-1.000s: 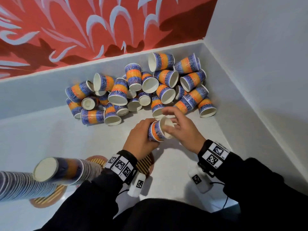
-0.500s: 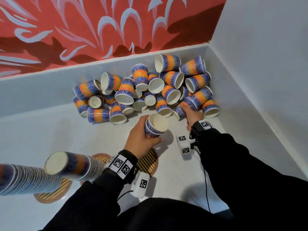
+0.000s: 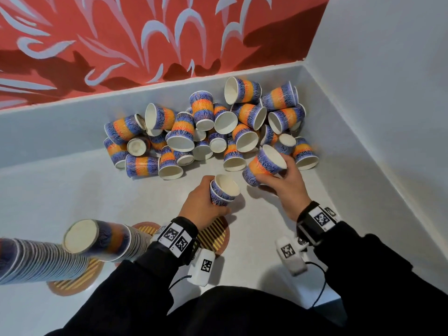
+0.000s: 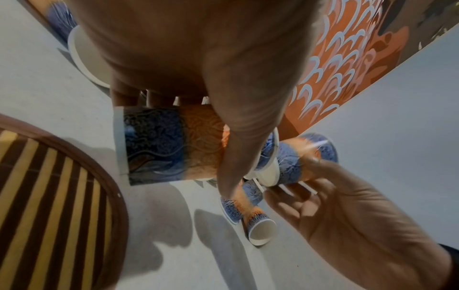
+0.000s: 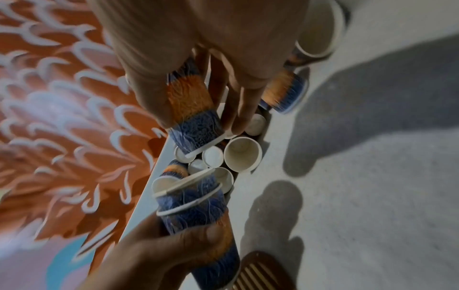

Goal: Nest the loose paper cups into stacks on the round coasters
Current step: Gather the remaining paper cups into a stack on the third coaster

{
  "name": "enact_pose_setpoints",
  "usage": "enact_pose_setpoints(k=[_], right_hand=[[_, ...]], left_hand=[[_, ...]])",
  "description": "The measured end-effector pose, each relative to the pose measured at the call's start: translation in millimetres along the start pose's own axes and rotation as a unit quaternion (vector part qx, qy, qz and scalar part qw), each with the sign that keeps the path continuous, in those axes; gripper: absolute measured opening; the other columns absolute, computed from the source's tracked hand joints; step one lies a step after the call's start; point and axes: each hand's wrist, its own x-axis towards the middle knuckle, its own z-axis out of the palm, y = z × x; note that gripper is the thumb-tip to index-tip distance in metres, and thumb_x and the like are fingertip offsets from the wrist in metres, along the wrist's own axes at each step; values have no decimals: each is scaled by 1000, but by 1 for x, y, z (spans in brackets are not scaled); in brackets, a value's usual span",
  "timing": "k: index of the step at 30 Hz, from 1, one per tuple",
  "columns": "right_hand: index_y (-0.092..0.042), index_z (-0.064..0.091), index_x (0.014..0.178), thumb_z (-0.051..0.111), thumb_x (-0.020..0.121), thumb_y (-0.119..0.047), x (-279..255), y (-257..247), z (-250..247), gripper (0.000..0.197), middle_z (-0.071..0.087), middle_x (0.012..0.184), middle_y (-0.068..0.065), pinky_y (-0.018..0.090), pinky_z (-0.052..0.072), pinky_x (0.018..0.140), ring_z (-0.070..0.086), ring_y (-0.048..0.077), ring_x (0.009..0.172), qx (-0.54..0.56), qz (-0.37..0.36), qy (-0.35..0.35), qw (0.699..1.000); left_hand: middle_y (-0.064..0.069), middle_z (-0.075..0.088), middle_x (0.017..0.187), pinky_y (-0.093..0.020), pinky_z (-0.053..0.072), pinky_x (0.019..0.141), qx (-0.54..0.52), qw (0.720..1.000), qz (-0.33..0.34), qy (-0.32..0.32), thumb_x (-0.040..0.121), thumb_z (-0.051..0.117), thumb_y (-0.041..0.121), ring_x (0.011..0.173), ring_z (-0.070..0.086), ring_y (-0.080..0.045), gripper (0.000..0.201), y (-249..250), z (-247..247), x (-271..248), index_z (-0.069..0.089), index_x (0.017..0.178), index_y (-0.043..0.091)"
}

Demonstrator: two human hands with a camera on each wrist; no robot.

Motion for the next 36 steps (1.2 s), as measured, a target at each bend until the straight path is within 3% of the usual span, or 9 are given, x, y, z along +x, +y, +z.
enact_pose_setpoints(k=[3,8,13,17,23,27,31,34,36], right_hand=[[-22,56,135,87,77,7,-17,-11,2,72,69,127,-1,33,60,98,70,13,118,-74,-92,-57,991],[-30,48,144,94,74,-9,-23,-16,1,87,75,128,-1,39,50,111,66,15,127,-192,-82,-165,964],[-25,59,137,91,79,-5,-16,-26,-5,69,77,122,1,47,50,112,69,15,122,-218,-82,-215,948],[-32,64,126,87,81,-3,-13,-19,-1,59,75,113,2,55,55,103,69,20,114,-210,-89,-210,951],[-37,59,126,73,77,-12,-15,-8,13,57,64,125,-15,39,59,95,62,13,120,-207,-109,-191,953],[-37,57,121,72,82,2,4,-8,6,57,59,130,-5,44,55,102,58,17,119,-226,-164,-45,959],[-32,65,127,78,82,-11,53,-7,-18,51,52,146,6,45,41,112,46,34,137,-446,-280,81,846],[-35,65,136,74,91,-19,88,-1,-33,49,41,160,11,52,41,115,43,42,142,-615,-247,-25,749],[-32,66,133,73,91,-13,98,-7,-39,47,44,154,10,50,49,106,55,42,130,-640,-212,-97,732]], left_hand=[[10,65,117,-26,49,88,-3,1000,14,-5,73,92,18,108,65,-16,80,6,5,0,45,138,27],[10,69,120,-32,56,92,-34,998,53,-9,70,91,17,108,68,-13,85,18,13,-1,45,139,31],[16,68,129,-25,54,98,-93,994,64,-2,66,96,21,115,66,0,96,15,9,-7,44,145,35],[18,65,131,-25,52,101,-95,993,64,-12,67,96,25,117,64,2,95,10,3,-10,42,144,35],[23,60,129,-13,47,90,-103,994,42,0,70,96,22,112,60,15,90,6,-3,-16,39,138,42],[25,56,125,-6,45,82,-123,992,26,31,74,93,20,105,57,20,84,4,-8,-21,39,136,38],[27,54,125,-8,41,86,-127,990,28,46,77,92,23,110,53,15,85,4,-9,-21,36,139,40],[33,52,124,-4,40,84,-119,991,37,44,79,90,28,108,51,21,85,7,-9,-21,33,140,44],[34,52,124,-5,41,86,-119,991,42,44,80,89,32,109,51,21,83,9,-10,-22,33,141,45]])
